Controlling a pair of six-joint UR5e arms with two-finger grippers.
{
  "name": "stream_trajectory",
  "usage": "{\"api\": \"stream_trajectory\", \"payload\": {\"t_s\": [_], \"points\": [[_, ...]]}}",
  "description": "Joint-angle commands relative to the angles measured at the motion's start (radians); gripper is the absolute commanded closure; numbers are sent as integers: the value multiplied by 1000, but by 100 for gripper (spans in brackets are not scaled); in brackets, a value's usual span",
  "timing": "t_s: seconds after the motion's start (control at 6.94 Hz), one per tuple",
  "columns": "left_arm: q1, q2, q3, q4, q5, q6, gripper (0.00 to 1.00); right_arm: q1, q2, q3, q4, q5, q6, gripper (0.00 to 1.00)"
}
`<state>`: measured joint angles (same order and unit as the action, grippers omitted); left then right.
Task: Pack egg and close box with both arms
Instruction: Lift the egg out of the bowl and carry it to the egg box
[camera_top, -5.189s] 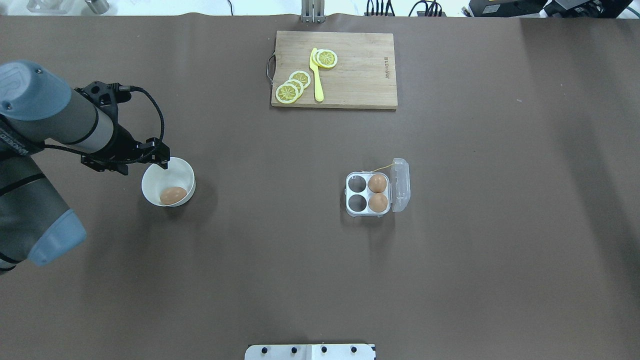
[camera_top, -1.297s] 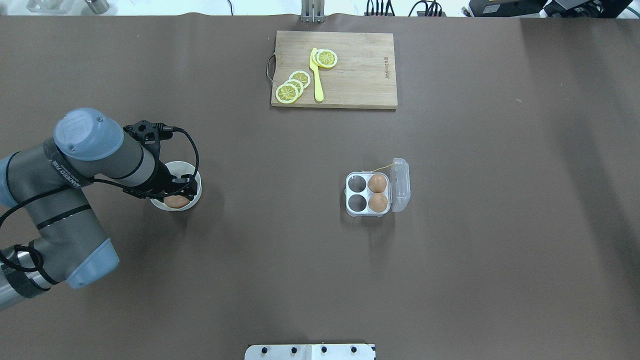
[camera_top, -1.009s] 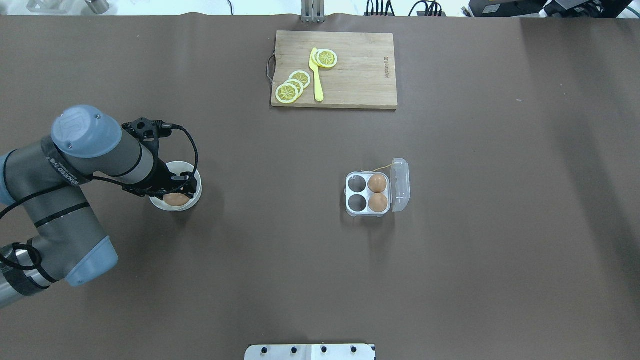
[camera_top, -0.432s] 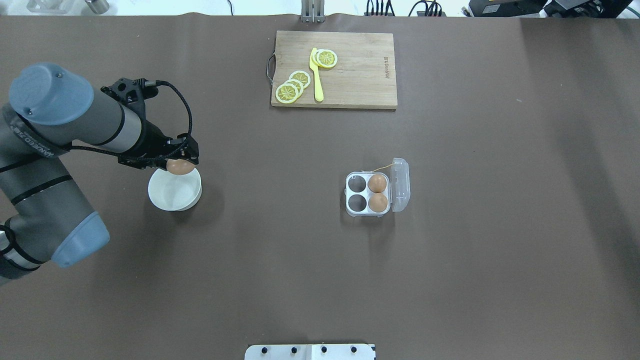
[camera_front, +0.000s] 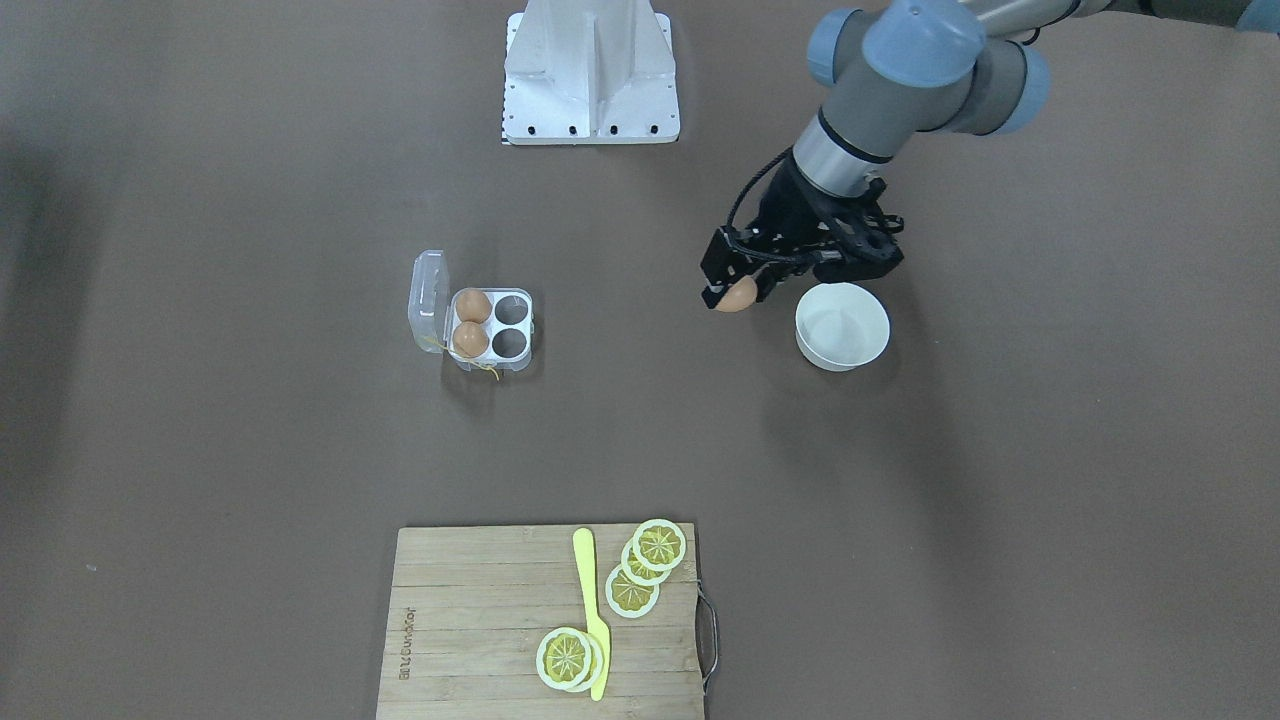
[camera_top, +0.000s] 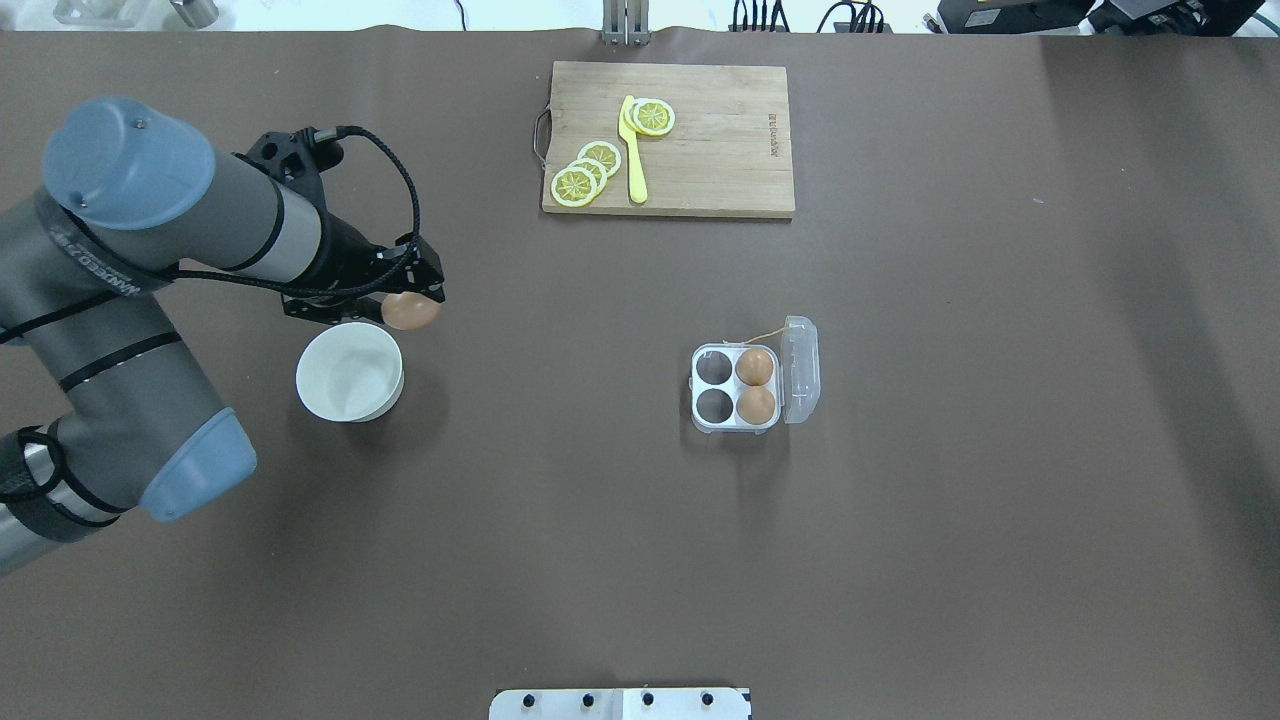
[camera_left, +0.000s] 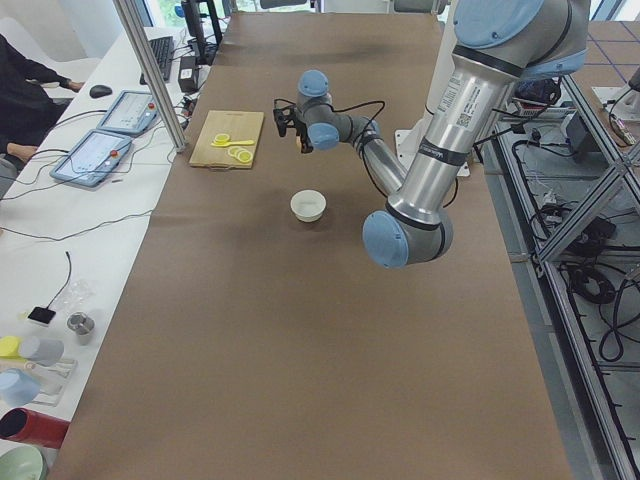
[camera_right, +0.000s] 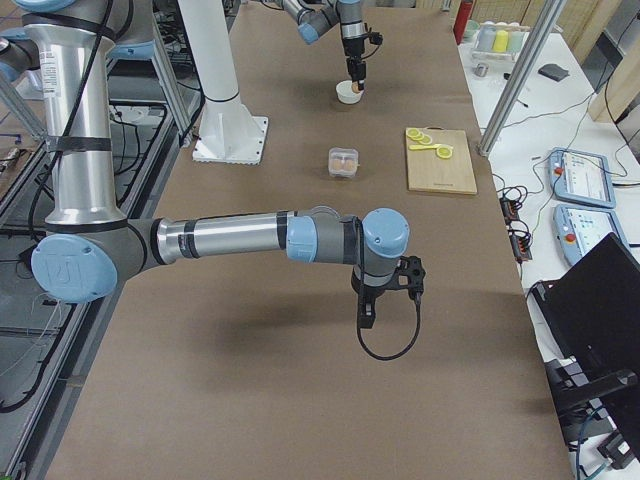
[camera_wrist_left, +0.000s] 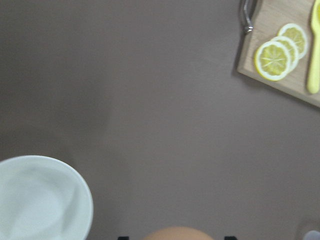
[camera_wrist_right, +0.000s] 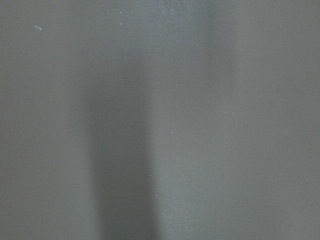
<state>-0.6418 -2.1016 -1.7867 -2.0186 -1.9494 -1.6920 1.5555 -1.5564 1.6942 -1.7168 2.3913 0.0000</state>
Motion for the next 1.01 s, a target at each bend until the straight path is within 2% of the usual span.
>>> {"api": "stream_trajectory", "payload": {"t_s": [0.0, 0.29, 0.43, 0.58, 0.86], "points": [[143, -104, 65, -86, 183, -135, 55, 0, -1, 1, -1, 2, 0, 0], [243, -184, 270, -318, 353, -136, 55, 0, -2, 1, 0, 15, 0, 0], [272, -219, 343, -374, 407, -137, 55, 0, -1, 1, 0, 17, 9, 0], [292, -263, 398, -394, 441, -135, 55, 0, -1, 4, 0, 17, 11, 0], [294, -276, 418, -394, 445, -133, 55, 0, -1, 9, 2, 17, 18, 0]]}}
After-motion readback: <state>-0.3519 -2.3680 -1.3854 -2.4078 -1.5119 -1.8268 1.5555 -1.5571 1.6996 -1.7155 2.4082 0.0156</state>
